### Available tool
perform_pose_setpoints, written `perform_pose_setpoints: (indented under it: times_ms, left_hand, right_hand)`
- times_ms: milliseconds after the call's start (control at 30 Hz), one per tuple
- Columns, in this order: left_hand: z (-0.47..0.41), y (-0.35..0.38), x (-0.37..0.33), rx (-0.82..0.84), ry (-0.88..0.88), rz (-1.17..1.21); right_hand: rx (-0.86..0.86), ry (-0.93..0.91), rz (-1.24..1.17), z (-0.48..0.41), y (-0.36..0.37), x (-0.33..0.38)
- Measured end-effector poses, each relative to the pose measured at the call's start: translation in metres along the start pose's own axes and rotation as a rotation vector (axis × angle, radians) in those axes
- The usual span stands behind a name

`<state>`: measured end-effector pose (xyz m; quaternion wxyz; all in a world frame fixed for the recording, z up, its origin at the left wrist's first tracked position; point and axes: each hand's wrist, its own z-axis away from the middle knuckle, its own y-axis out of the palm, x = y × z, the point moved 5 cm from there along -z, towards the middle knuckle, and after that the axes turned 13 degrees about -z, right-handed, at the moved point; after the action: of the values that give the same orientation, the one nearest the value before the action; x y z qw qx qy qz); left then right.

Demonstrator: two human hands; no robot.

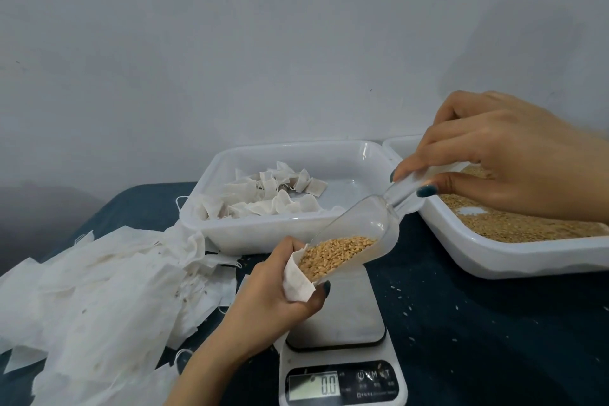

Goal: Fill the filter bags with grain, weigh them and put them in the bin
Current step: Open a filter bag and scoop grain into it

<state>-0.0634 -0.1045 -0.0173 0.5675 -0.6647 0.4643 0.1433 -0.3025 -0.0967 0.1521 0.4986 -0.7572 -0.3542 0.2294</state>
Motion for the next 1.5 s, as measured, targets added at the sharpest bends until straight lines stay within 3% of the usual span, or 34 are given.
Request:
perform_pose_setpoints:
  times_ms: [533, 833, 1133, 1333, 1433, 1500]
  left_hand:
    - [0.001, -0.007, -0.009, -0.048, 0.028, 0.048]
    - [0.003, -0.014, -0.017, -0.094, 0.011, 0.212]
    - [0.001, -0.019, -0.014, -0.143, -0.012, 0.323]
    - [0.001, -0.019, -0.011, -0.089, -0.014, 0.485]
    - [0.0, -0.023, -0.01, -0.15, 0.015, 0.371]
    - [0.0, -0.024, -0.011, -0.166, 0.043, 0.249]
  right_hand:
    - [-0.022, 0.061, -0.063, 0.006, 0.0, -0.005]
    - [-0.203, 0.249, -0.42, 0.045, 0.048, -0.028]
    - [-0.515, 0.523, -0.705, 0.081, 0.096, -0.028]
    - [-0.746, 0.732, -0.579, 0.101, 0.096, -0.046]
    - [-0.701, 0.921, -0.38, 0.118, 0.093, -0.075]
    - [-0.573, 0.973, -0.201, 0.121, 0.091, -0.095]
